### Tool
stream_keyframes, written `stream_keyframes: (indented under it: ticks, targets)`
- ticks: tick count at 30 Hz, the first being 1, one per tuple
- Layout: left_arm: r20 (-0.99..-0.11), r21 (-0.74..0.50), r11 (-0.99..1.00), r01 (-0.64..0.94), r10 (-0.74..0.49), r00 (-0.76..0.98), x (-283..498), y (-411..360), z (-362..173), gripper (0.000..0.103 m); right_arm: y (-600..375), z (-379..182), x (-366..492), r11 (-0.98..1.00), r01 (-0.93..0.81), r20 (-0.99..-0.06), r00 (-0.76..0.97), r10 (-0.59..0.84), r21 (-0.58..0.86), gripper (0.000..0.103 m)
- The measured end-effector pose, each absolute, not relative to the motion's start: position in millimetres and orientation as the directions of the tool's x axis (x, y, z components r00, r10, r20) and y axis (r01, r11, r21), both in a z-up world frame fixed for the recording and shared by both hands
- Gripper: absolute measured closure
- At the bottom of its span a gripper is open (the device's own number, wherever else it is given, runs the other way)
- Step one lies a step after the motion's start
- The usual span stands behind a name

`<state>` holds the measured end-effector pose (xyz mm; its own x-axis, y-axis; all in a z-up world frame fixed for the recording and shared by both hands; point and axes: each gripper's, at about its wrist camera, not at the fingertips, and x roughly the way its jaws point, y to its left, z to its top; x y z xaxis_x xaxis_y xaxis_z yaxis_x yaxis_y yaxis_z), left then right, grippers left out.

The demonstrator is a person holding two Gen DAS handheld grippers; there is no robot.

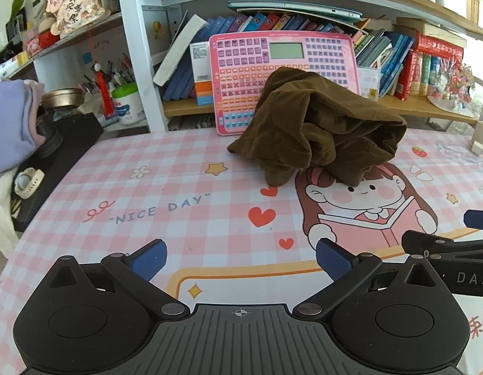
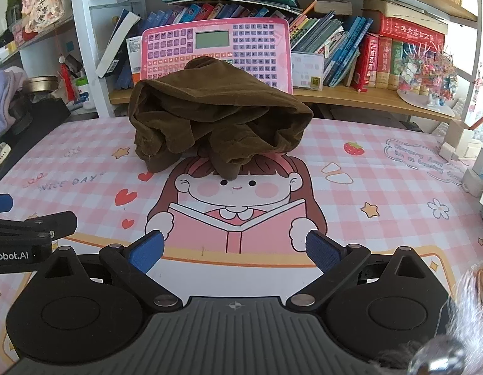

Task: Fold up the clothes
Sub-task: 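Grasp the brown garment with both grippers and lift it off the mat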

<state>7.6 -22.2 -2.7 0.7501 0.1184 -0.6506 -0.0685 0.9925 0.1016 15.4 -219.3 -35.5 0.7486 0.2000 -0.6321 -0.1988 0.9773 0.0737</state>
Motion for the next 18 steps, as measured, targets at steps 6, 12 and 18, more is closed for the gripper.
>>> stream_keyframes:
  ticks: [6,12,18]
  targets:
    - [-0.636,0.126,0.99,-0.06,0.126,0.761,14.3,-26.4,-0.4,0.0,-222.6,-37.0,23.4,0.972,-0.214,-0.624,0.748,0.227,0.098,0.005]
    - [-0.587,0.157,0.987,-0.02,0.11,0.802,55.5,-42.3,10.0,0.0,-244.4,-38.1,34.6,0.979,-0.155,-0.626,0.753,0.205,0.134,0.005]
    - [-0.566,0.244,0.969,0.031,0.117,0.816,112.4,-72.1,6.0,0.001,-274.2,-34.6,37.8,0.978,-0.084,-0.63,0.753,0.188,0.192,0.005]
